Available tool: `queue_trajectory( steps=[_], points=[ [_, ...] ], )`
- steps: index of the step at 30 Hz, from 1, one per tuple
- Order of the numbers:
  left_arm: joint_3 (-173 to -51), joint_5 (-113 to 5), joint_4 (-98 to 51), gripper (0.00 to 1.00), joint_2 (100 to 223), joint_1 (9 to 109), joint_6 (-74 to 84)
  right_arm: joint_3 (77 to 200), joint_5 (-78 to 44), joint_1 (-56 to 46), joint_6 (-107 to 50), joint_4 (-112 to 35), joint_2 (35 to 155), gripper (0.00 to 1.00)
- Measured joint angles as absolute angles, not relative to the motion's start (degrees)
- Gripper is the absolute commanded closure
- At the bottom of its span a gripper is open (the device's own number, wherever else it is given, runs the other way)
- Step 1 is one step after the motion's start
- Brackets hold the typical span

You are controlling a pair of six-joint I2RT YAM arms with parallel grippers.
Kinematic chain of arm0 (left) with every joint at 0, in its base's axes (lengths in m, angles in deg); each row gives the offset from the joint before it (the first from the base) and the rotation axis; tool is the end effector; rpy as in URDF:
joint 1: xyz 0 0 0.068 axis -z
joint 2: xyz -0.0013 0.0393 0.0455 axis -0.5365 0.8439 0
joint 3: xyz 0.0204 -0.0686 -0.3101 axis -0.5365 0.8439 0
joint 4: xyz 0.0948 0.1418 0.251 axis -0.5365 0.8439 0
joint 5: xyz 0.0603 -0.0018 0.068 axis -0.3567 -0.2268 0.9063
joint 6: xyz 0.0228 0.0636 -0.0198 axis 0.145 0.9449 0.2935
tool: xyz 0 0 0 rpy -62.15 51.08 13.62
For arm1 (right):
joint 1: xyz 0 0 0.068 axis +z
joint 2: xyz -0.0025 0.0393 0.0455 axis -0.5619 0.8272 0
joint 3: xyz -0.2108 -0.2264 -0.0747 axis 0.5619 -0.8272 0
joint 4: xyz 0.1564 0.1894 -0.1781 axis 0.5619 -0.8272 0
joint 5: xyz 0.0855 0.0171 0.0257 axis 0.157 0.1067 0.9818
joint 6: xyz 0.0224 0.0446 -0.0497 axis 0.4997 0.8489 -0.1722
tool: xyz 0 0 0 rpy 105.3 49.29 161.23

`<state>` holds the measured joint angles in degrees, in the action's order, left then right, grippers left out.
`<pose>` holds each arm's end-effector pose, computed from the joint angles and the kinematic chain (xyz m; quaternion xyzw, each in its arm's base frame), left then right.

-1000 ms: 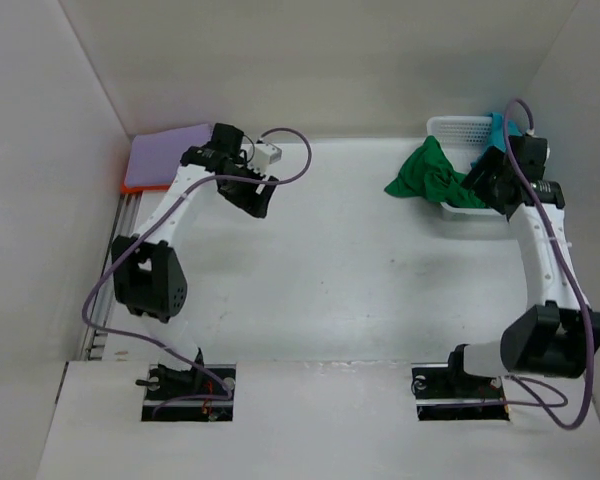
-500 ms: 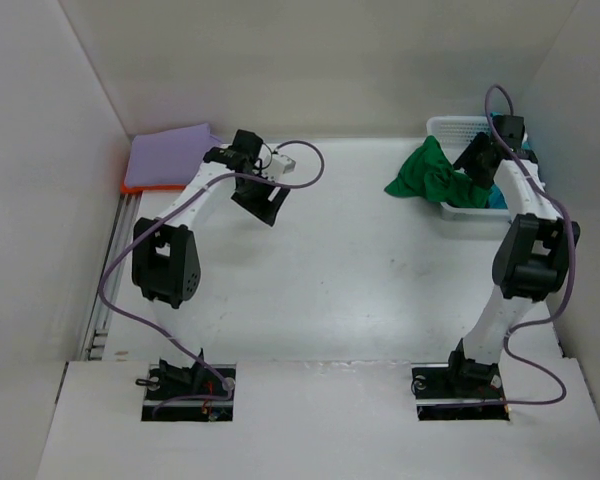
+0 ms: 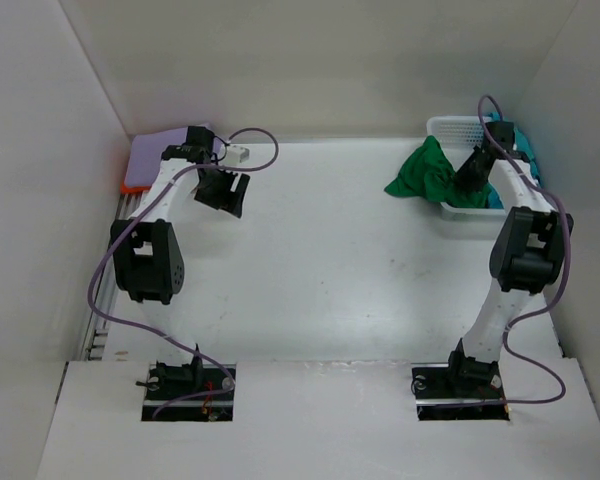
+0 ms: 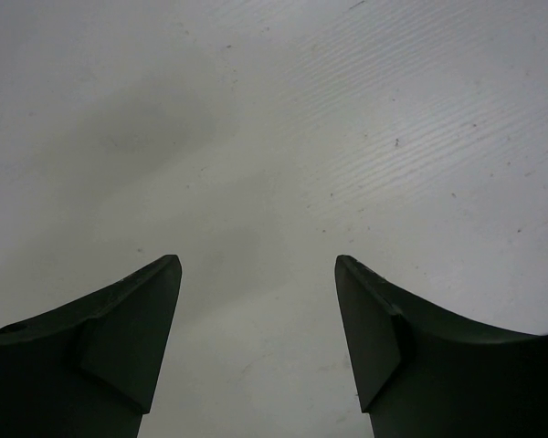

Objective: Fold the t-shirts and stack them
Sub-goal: Grab crumpled tshirt from bin with the right arm, then move the tshirt to the center of the board

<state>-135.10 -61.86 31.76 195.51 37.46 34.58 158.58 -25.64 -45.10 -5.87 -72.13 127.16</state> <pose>0.4642 -0.0565 0.2761 0.2172 0.9467 -0.1127 0.2097 0.5088 -0.0988 0.2667 0.3255 0.8866 0.0463 0.3252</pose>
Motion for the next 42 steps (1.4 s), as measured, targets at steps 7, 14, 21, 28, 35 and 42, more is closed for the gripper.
queue_trajectory(
  steps=[7, 14, 21, 28, 35, 42],
  points=[
    [-135.5, -63.2, 32.8, 0.34, 195.5, 38.6, 34.4, 157.4, -27.1, -44.8, -5.4, -72.1, 122.9, 1.0],
    [-136.4, -63.3, 33.0, 0.34, 194.9, 38.9, 34.3, 159.3, -31.6, -41.6, -6.2, -68.8, 106.2, 1.0],
    [-136.4, -63.3, 33.2, 0.34, 192.8, 38.9, 34.3, 163.2, -34.2, -29.5, -9.9, -60.6, 88.8, 1.0],
    [-136.5, -63.3, 32.8, 0.34, 191.3, 36.1, 33.3, 167.9, -34.8, -8.5, -16.3, -49.3, 83.8, 1.0],
    [-136.5, -62.9, 30.6, 0.33, 187.4, 25.3, 31.0, 174.8, -32.7, 13.8, -27.0, -38.5, 90.8, 1.0],
    [-136.5, -62.3, 28.8, 0.33, 183.7, 18.2, 29.5, 167.3, -32.9, 11.5, -27.8, -33.8, 92.9, 0.96]
  ],
)
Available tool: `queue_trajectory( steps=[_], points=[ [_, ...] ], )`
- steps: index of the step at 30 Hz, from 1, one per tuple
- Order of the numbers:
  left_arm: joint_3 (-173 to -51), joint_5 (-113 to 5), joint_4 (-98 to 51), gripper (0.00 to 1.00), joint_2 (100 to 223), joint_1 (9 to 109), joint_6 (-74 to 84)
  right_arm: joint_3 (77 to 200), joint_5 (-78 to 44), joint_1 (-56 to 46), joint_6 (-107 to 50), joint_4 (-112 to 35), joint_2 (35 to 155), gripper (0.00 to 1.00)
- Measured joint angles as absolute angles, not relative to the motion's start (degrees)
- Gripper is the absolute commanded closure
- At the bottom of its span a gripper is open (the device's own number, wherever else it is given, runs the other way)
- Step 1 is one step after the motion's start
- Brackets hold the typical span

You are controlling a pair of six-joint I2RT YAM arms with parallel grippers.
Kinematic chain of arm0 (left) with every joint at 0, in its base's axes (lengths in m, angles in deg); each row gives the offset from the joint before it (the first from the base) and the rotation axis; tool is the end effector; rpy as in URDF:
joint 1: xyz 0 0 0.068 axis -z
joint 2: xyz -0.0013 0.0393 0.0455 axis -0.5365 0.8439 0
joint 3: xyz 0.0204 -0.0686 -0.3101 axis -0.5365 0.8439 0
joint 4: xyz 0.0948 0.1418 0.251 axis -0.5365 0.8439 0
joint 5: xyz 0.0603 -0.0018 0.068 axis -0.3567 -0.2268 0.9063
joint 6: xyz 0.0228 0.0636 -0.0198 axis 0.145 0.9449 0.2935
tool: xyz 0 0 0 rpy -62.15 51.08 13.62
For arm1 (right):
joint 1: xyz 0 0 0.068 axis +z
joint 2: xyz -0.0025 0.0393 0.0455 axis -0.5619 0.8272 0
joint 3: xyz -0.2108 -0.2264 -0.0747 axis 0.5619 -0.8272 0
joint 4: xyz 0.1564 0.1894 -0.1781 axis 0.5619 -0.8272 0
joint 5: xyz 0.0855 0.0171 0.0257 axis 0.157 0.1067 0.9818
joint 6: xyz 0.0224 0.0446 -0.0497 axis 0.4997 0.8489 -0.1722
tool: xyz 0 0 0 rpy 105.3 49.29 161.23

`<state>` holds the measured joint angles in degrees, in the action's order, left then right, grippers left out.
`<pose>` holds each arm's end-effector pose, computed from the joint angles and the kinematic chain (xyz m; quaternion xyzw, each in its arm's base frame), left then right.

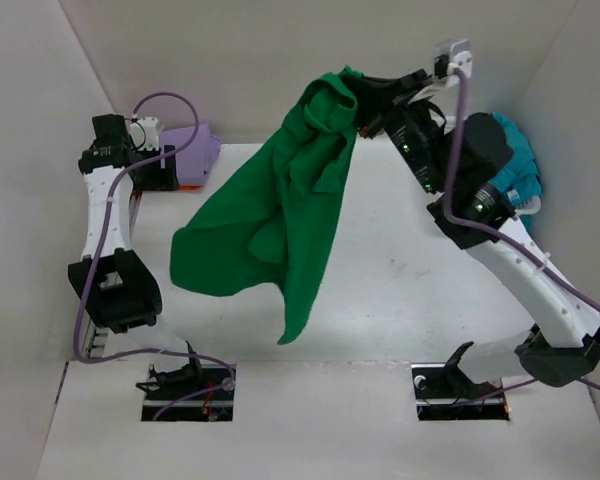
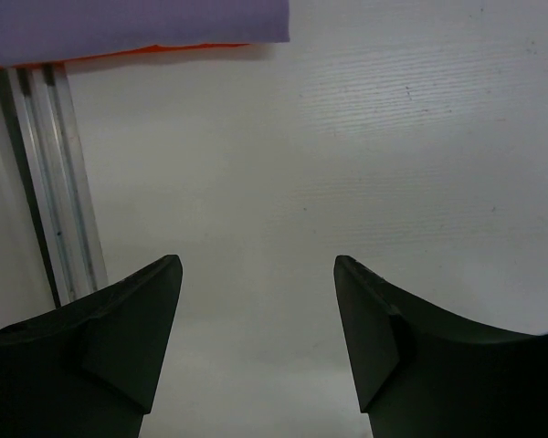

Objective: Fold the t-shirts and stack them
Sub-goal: Move the tshirt to the center of the board

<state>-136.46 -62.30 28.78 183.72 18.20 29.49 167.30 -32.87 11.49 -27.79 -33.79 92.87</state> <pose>0.4220 0.0904 0.3769 0.0331 0.9339 -0.0534 0.3520 0.2217 0.2157 0.6627 -0.1084 0.4928 0.3532 0.7878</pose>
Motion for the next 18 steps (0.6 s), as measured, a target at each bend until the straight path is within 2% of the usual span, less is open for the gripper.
queue_trajectory(
  steps=[2, 3, 6, 7, 9, 13, 18],
  points=[
    [-136.5, -62.3, 28.7, 0.33, 183.7, 18.3, 29.4, 159.5, -33.3, 8.0, -25.3, -32.8, 91.6, 0.92],
    [-136.4, -62.3, 28.7, 0.33, 183.7, 18.5, 29.4, 155.4, -33.4, 6.2, -23.9, -32.5, 91.1, 0.87],
    [-135.3, -62.2, 28.3, 0.33, 183.5, 19.8, 29.6, 141.9, -33.2, -0.9, -18.6, -33.5, 90.2, 0.57],
    [-134.7, -62.1, 28.3, 0.33, 183.5, 20.4, 29.8, 138.5, -33.0, -3.5, -17.0, -34.8, 90.5, 0.52],
    [-132.9, -61.6, 28.3, 0.33, 183.5, 22.3, 30.6, 133.9, -32.6, -9.6, -14.6, -39.5, 92.7, 0.51],
    [-129.1, -59.7, 29.2, 0.34, 183.7, 26.8, 34.1, 133.1, -32.2, -17.6, -12.0, -47.6, 99.4, 0.46],
    [-122.4, -57.3, 30.5, 0.39, 185.9, 30.4, 39.6, 133.1, -31.4, -14.7, -11.2, -51.4, 101.8, 0.42]
  ],
)
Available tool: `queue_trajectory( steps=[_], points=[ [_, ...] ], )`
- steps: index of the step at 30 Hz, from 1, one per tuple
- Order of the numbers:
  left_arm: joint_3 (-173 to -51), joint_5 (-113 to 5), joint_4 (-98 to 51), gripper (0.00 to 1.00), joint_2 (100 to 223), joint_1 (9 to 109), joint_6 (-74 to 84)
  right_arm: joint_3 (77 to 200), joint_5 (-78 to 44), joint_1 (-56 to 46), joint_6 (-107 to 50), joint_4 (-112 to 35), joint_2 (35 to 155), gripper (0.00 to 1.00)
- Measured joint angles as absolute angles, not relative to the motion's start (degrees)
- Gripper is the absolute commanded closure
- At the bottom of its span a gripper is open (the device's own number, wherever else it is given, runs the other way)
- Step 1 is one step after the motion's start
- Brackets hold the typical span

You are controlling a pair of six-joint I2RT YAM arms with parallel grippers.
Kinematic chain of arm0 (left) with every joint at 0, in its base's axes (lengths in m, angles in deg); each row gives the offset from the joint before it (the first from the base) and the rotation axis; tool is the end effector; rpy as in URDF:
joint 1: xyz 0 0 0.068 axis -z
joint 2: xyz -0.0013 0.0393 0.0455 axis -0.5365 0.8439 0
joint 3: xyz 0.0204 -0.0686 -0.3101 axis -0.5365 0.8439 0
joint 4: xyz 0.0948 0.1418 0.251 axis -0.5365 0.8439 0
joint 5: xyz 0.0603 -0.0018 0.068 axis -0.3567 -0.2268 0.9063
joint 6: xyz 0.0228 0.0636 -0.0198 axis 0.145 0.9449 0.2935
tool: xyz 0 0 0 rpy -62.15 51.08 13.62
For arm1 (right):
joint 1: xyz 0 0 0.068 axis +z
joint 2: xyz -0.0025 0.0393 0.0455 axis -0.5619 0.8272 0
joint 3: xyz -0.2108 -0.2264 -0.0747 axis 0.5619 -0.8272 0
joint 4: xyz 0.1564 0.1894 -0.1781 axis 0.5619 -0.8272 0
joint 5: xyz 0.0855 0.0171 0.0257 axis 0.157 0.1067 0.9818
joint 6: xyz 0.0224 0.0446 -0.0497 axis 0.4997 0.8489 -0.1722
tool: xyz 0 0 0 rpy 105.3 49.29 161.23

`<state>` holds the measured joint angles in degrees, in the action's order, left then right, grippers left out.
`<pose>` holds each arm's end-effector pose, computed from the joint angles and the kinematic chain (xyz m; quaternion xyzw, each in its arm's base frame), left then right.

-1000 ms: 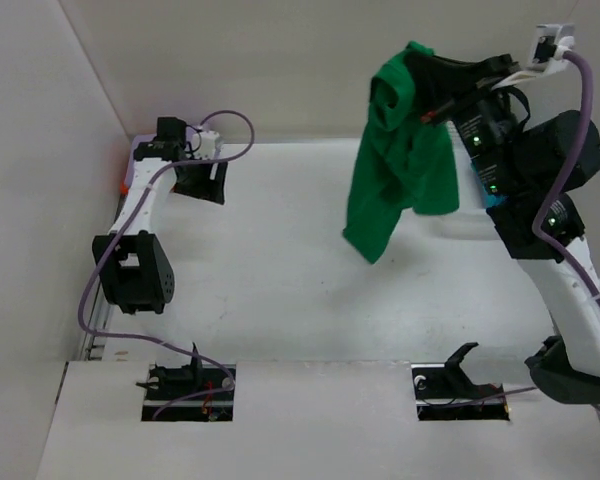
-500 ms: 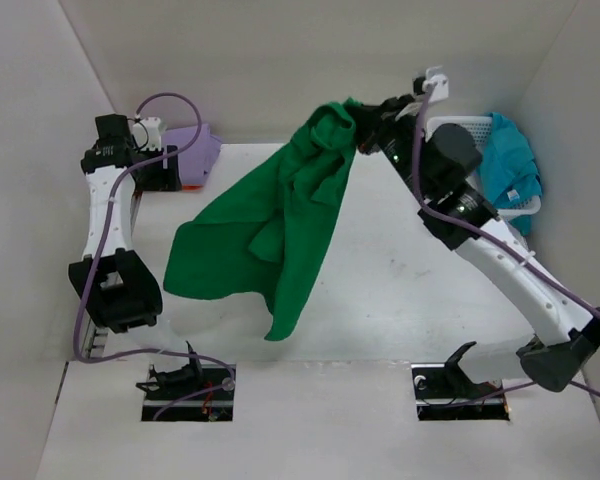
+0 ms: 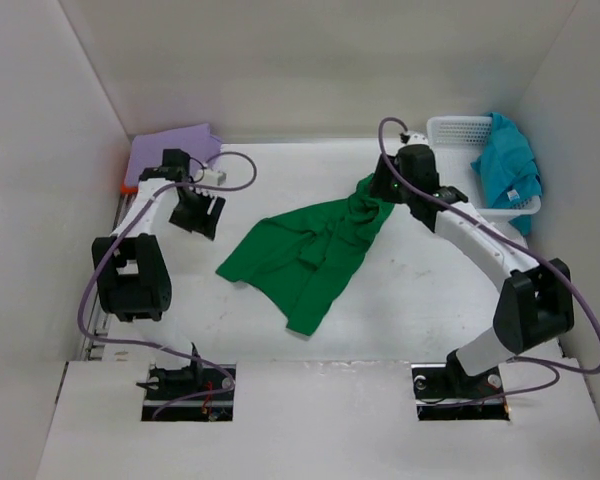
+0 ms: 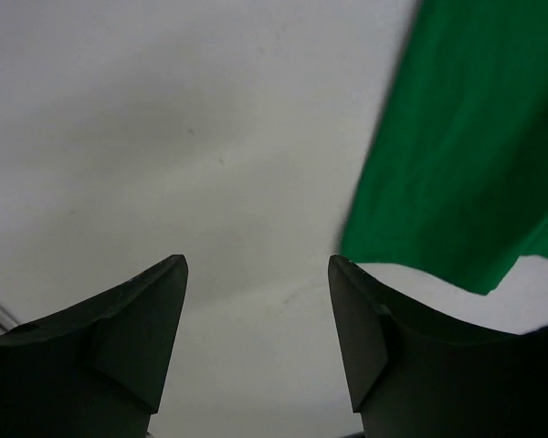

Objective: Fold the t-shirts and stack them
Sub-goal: Move the tshirt to the center of the board

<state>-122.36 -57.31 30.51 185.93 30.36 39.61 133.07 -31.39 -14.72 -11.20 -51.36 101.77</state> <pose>0.4125 0.0037 0.2700 0.1922 0.9597 -0.0558 0.1972 0.3933 0.1322 0.3267 0.0608 0.8673 0.1358 0.4751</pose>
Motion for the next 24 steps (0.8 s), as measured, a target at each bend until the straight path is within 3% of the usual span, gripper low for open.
queue_trajectory(
  steps=[7, 16, 18, 20, 22, 24],
  points=[
    [-112.2, -55.0, 29.7, 0.39, 192.8, 38.2, 42.8, 138.1, -29.7, -7.0, -11.0, -52.6, 111.8, 0.4],
    [-112.4, -49.8, 26.2, 0.41, 195.2, 40.2, 40.8, 145.4, -29.3, -5.7, -10.8, -57.7, 125.4, 0.37],
    [-112.4, -48.8, 26.0, 0.53, 195.4, 40.6, 40.6, 146.7, -29.3, -5.5, -10.8, -58.2, 126.9, 0.37],
    [-112.4, -48.9, 26.0, 0.81, 195.5, 41.3, 40.3, 147.9, -29.6, -5.3, -10.8, -58.5, 128.2, 0.37],
    [-112.4, -49.6, 26.2, 0.93, 195.6, 41.9, 40.4, 149.3, -30.0, -5.2, -10.8, -58.6, 129.4, 0.37],
    [-112.4, -49.8, 26.6, 0.98, 195.6, 42.3, 40.3, 150.7, -30.7, -5.2, -10.8, -58.9, 130.6, 0.36]
  ],
)
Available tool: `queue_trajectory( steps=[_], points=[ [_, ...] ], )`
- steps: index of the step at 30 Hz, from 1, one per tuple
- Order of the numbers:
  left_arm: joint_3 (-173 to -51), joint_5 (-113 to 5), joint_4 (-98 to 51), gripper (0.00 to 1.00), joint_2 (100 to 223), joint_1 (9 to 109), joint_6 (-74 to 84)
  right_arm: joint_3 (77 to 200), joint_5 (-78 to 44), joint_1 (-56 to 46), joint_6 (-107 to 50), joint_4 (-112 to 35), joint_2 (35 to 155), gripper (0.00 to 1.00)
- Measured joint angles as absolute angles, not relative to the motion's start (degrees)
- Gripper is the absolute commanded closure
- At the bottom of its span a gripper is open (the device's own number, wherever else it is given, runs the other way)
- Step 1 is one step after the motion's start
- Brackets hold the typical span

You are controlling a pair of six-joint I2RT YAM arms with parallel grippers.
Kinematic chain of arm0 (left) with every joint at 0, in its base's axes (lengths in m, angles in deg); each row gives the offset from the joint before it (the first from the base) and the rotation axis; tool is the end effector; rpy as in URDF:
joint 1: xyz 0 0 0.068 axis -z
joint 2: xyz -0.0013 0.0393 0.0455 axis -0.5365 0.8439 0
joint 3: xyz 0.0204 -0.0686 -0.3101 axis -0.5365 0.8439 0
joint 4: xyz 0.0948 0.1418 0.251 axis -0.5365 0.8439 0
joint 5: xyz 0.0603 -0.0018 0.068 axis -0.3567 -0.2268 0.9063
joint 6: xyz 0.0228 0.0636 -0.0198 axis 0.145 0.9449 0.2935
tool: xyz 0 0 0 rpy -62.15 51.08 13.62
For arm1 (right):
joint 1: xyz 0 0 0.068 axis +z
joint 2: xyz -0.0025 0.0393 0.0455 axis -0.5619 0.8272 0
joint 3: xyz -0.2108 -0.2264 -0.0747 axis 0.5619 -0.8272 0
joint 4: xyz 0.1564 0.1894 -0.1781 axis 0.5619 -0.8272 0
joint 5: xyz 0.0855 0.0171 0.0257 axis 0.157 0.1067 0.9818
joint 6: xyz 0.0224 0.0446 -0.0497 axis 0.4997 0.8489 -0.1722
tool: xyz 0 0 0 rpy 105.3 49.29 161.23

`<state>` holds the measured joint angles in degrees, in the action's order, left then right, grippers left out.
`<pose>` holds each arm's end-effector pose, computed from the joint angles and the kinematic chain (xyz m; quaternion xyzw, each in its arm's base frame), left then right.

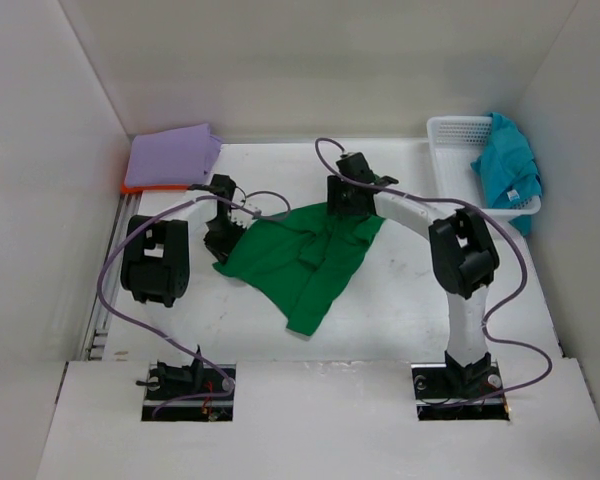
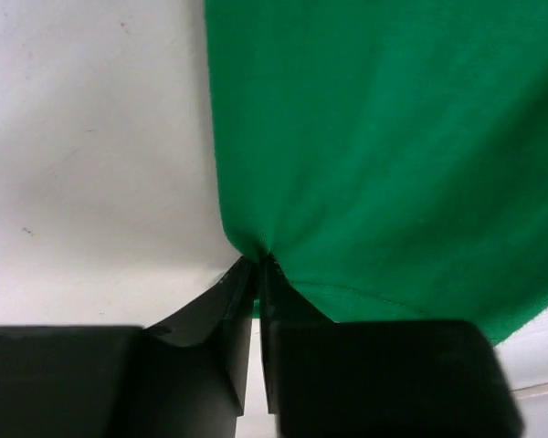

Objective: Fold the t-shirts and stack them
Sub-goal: Move the tshirt to the center of the board, then flatten out the tshirt

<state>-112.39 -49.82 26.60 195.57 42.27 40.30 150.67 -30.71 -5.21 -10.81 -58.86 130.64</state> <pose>0.3953 -0.0724 0.1509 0.2863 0.9565 -0.0275 0.0491 0.4639 0.2503 0.2042 -0.0216 0.9377 0.1114 0.3283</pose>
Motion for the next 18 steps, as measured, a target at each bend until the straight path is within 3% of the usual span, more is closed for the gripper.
queue_trajectory(
  steps=[2, 4, 11, 18],
  points=[
    [-112.4, -50.2, 26.7, 1.0, 195.5, 42.1, 40.0, 152.4, -31.2, -5.2, -10.8, -59.2, 132.3, 0.37],
    [-112.4, -51.5, 26.5, 1.0, 195.2, 41.0, 39.2, 154.8, -31.7, -5.2, -10.7, -59.8, 135.0, 0.45],
    [-111.5, -57.1, 23.5, 1.0, 193.9, 35.3, 36.4, 159.8, -33.2, -4.5, -9.0, -64.4, 139.2, 0.99],
    [-114.3, -57.7, 22.5, 1.0, 192.3, 32.9, 35.8, 160.3, -29.3, -5.4, -7.9, -68.3, 138.1, 1.0]
  ],
)
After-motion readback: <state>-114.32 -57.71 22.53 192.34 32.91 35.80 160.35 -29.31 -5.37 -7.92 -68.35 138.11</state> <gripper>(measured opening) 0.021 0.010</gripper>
